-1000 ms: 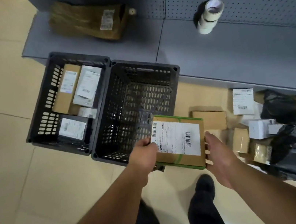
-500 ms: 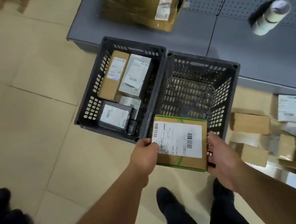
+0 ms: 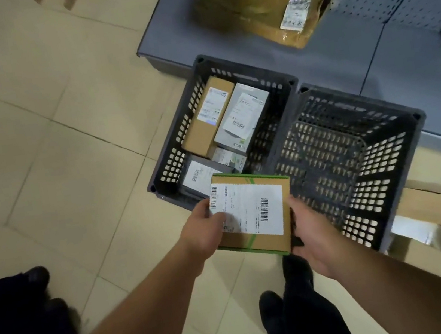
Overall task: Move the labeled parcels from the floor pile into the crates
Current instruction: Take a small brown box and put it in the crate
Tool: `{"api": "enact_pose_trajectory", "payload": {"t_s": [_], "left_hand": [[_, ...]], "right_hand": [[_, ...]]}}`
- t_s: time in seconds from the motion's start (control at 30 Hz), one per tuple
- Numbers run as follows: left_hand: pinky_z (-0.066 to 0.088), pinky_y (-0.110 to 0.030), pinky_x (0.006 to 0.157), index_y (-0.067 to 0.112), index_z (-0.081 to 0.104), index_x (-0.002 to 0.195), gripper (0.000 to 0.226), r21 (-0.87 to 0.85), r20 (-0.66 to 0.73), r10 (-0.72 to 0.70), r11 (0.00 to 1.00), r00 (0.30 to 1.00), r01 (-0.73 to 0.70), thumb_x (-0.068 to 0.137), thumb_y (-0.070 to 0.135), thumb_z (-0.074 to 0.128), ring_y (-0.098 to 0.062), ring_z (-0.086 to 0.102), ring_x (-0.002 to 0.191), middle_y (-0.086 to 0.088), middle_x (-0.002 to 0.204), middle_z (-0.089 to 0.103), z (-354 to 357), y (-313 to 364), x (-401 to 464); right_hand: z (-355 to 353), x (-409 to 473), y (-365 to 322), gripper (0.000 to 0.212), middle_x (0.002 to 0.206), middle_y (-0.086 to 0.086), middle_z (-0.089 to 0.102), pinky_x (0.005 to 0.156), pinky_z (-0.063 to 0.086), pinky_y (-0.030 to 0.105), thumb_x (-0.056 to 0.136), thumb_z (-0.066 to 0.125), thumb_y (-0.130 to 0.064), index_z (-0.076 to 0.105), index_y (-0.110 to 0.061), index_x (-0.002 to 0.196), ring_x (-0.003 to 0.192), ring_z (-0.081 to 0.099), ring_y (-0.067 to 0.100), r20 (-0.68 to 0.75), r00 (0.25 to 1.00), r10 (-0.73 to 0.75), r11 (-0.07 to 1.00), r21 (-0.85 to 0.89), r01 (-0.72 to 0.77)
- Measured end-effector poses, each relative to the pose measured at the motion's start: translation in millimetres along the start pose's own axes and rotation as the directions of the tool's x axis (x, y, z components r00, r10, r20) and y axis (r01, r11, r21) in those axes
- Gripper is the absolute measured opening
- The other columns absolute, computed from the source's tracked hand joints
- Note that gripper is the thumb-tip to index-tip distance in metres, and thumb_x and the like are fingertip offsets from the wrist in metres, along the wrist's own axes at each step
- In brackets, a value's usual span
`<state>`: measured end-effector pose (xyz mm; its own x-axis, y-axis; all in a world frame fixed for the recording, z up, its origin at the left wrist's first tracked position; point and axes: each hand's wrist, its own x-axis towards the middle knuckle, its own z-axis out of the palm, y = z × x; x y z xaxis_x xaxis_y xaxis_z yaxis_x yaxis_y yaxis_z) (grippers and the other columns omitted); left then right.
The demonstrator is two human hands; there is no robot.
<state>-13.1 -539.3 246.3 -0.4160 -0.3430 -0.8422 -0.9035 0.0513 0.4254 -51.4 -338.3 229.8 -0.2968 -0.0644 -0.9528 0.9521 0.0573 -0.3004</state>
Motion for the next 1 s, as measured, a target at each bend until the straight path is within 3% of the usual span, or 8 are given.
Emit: {"api": "enact_pose_trajectory", "payload": {"t_s": [0.07, 0.17, 0.33, 0.53, 0.67, 0.73, 0.87, 1.0], "left_hand": [[0.058, -0.036, 0.086, 0.04, 0.045, 0.139, 0.047, 0.033, -0.001, -0.009, 0.999, 1.0, 0.009, 0.094, 0.032, 0.057, -0.017, 0.067, 0.103, 0.007, 0.123, 0.064, -11, 7, 9], [0.056, -0.041, 0.093, 0.035, 0.044, 0.144, 0.053, 0.044, -0.022, -0.03, 0.999, 0.999, 0.031, 0.093, 0.034, 0.058, -0.019, 0.065, 0.107, 0.005, 0.126, 0.063, -22, 15, 29], [0.051, -0.028, 0.066, 0.032, 0.044, 0.144, 0.047, 0.076, -0.009, -0.043, 0.996, 0.999, 0.044, 0.098, 0.032, 0.055, -0.015, 0.064, 0.097, 0.005, 0.113, 0.064, -39, 25, 79], [0.049, -0.029, 0.067, 0.031, 0.042, 0.144, 0.043, 0.188, 0.042, -0.079, 0.98, 0.996, 0.07, 0.101, 0.032, 0.049, -0.022, 0.059, 0.105, -0.003, 0.121, 0.061, -55, 29, 152], [0.054, -0.038, 0.081, 0.028, 0.039, 0.145, 0.044, 0.298, 0.074, -0.123, 0.95, 0.99, 0.095, 0.102, 0.035, 0.048, -0.025, 0.061, 0.105, -0.007, 0.122, 0.062, -66, 29, 196], [0.052, -0.035, 0.076, 0.025, 0.039, 0.145, 0.046, 0.316, 0.081, -0.132, 0.943, 0.988, 0.1, 0.102, 0.036, 0.051, -0.021, 0.061, 0.096, -0.004, 0.114, 0.062, -72, 30, 217], [0.049, -0.033, 0.068, 0.027, 0.038, 0.146, 0.058, 0.358, 0.111, -0.168, 0.926, 0.98, 0.118, 0.096, 0.045, 0.059, -0.015, 0.058, 0.088, 0.004, 0.102, 0.061, -83, 34, 250], [0.052, -0.041, 0.087, 0.027, 0.037, 0.146, 0.075, 0.41, 0.132, -0.2, 0.903, 0.971, 0.13, 0.082, 0.055, 0.064, -0.021, 0.06, 0.096, -0.003, 0.116, 0.063, -89, 34, 274]], "right_hand": [[11, 6, -10, 0.036, 0.1, -0.009, 0.079, 0.079, 0.055, 0.039, 0.103, 0.042, -0.056, 0.066, -0.037, 0.123, 0.097, 0.071, 0.016, 0.006, 1.0, 0.014, 1.0, -0.025, -0.014], [28, 22, -24, 0.037, 0.104, -0.009, 0.078, 0.098, 0.052, 0.047, 0.102, 0.043, -0.057, 0.064, -0.039, 0.126, 0.102, 0.069, 0.017, 0.016, 1.0, 0.021, 0.999, -0.041, -0.02], [64, 58, -37, 0.038, 0.109, -0.009, 0.077, 0.104, 0.049, 0.049, 0.099, 0.046, -0.059, 0.064, -0.038, 0.126, 0.107, 0.067, 0.02, 0.0, 0.998, 0.057, 0.997, -0.055, -0.057], [105, 111, -37, 0.038, 0.092, -0.012, 0.078, 0.071, 0.052, 0.032, 0.101, 0.045, -0.057, 0.063, -0.034, 0.125, 0.088, 0.072, 0.014, -0.086, 0.992, 0.094, 0.995, -0.015, -0.096], [135, 145, -30, 0.053, 0.124, -0.002, 0.068, 0.1, 0.047, 0.047, 0.096, 0.04, -0.065, 0.054, -0.036, 0.137, 0.114, 0.061, 0.025, -0.149, 0.979, 0.14, 0.988, -0.037, -0.147], [151, 160, -28, 0.06, 0.142, -0.002, 0.057, 0.111, 0.039, 0.054, 0.093, 0.037, -0.069, 0.044, -0.04, 0.145, 0.128, 0.052, 0.029, -0.184, 0.97, 0.158, 0.985, -0.036, -0.167], [177, 187, -26, 0.062, 0.152, 0.001, 0.047, 0.116, 0.033, 0.056, 0.096, 0.039, -0.064, 0.039, -0.034, 0.15, 0.138, 0.044, 0.031, -0.189, 0.972, 0.14, 0.99, -0.006, -0.143], [191, 211, -25, 0.06, 0.156, 0.013, 0.042, 0.117, 0.032, 0.056, 0.102, 0.038, -0.055, 0.043, -0.018, 0.149, 0.143, 0.038, 0.036, -0.171, 0.984, 0.048, 0.995, -0.074, -0.061]]}}
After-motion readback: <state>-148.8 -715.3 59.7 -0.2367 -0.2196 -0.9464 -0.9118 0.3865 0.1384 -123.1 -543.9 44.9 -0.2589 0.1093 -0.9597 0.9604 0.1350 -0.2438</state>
